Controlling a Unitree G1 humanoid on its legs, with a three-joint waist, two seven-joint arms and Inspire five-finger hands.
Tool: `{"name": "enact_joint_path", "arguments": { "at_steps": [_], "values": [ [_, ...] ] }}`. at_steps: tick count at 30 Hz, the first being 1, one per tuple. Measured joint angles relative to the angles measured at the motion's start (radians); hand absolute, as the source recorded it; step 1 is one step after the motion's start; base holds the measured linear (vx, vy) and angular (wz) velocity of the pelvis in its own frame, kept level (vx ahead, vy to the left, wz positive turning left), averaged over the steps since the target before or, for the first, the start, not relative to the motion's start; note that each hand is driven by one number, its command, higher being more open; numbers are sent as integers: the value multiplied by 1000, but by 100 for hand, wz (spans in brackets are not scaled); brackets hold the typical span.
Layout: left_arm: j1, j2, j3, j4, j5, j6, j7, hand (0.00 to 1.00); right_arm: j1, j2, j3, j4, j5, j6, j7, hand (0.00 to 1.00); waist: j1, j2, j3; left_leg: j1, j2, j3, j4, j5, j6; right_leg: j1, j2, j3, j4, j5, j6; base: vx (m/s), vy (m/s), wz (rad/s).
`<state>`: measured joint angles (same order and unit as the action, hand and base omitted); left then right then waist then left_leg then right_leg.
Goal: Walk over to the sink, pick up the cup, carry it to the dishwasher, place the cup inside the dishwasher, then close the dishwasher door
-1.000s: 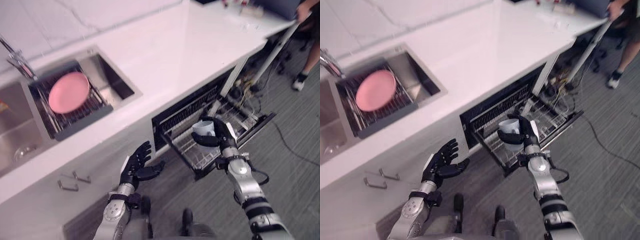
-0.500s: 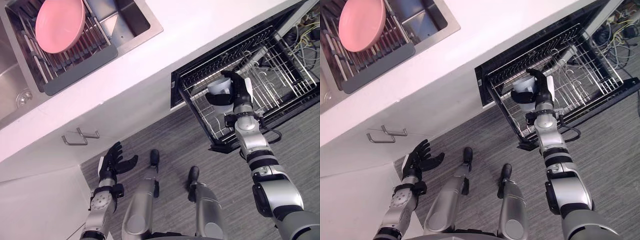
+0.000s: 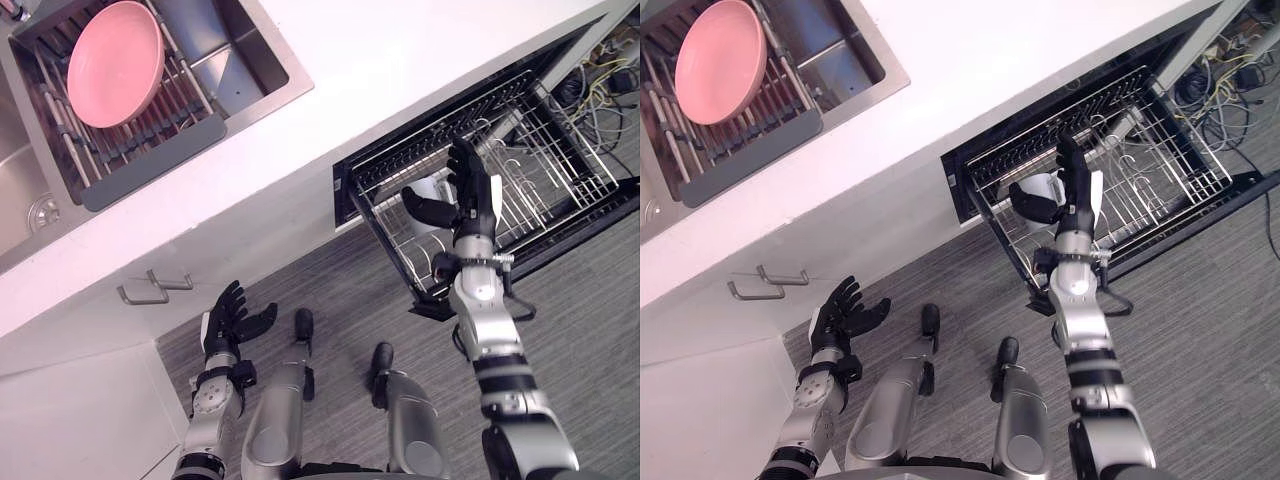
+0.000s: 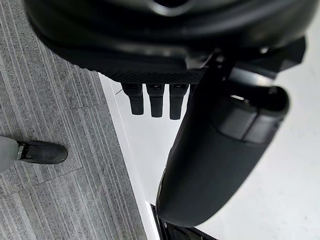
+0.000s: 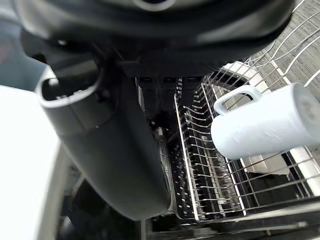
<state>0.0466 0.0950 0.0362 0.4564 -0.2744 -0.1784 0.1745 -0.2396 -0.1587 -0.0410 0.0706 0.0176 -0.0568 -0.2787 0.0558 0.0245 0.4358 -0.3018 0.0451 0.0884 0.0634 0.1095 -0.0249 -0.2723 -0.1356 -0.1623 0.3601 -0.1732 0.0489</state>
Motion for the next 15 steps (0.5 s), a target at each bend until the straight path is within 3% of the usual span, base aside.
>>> {"name": "enact_joint_path", "arguments": {
  "at_steps": [4,6,9,15],
  "values": [
    [33,-10,54,62,24,10,-6,90,220,44,2,-192,-2,-5,42,90,-26,-27,-22,53,1,0,48,-58,-3,98,3,-9,-48,-7,7,89,-1,-2],
    [69,-10,97,107,42,24,-10,90,329,59,1,-288,-4,-24,75,90,-46,-59,-65,72,2,-3,73,-77,-1,149,5,-13,-86,-6,8,130,-9,2],
    [107,-8,120,152,53,35,-16,90,415,68,0,-370,-4,-56,119,90,-50,-88,-120,116,-5,-4,93,-89,-9,228,2,-23,-133,-6,11,141,-16,6],
    [127,-9,133,187,101,33,-28,90,442,47,5,-407,-4,-112,175,90,-53,-71,-182,139,-29,-77,101,-95,-12,312,-8,-108,-158,-18,20,16,-28,41]
  ]
}}
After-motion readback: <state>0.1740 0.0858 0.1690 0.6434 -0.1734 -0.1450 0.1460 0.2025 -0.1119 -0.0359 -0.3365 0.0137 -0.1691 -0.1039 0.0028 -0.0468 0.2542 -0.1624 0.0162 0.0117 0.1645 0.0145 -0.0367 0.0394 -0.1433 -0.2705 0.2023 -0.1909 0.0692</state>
